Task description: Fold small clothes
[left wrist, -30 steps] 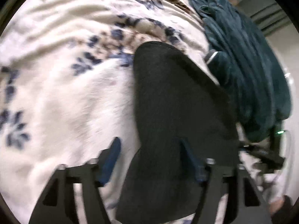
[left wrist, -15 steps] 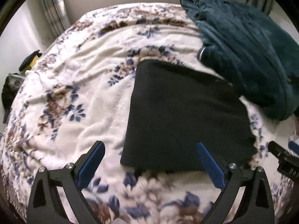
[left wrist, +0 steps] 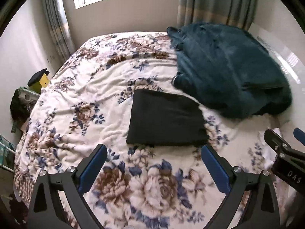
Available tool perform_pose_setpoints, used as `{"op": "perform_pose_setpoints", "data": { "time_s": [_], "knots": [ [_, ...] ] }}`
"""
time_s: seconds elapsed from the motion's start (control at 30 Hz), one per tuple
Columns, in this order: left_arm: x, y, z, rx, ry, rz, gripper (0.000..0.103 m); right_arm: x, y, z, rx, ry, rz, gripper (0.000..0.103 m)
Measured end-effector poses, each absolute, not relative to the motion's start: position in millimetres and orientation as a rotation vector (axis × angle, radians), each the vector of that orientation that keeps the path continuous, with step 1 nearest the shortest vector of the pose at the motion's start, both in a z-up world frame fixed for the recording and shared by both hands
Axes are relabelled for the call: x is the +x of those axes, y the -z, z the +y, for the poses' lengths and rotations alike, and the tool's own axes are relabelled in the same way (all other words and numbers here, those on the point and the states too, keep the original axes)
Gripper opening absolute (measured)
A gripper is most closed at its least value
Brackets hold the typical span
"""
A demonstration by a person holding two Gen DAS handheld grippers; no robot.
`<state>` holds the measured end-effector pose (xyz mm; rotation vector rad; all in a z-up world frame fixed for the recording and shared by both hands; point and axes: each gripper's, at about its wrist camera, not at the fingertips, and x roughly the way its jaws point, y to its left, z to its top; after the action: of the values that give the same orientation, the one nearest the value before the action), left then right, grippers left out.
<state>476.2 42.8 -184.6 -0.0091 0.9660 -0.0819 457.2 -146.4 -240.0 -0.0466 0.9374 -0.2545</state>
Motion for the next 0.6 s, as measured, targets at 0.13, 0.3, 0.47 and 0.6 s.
{"op": "perform_pose_setpoints", "data": {
  "time_s": [0.13,0.3,0.47,0.6],
  "knots": [
    [438,136,44,-0.012,0.080,0.934,0.101,410,179,-140,-0.044,0.250,0.891,0.103],
    [399,76,47,-0.017,0.073,0.865,0.101,353,101,-133,-0.058,0.240,0.810,0.103],
    [360,29,48,-0.025,0.068,0.802,0.101,308,38,-129,-0.065,0.216,0.747,0.103],
    [334,10,46,-0.029,0.060,0.785,0.101,273,1,-126,-0.063,0.190,0.716,0.103]
  ]
}}
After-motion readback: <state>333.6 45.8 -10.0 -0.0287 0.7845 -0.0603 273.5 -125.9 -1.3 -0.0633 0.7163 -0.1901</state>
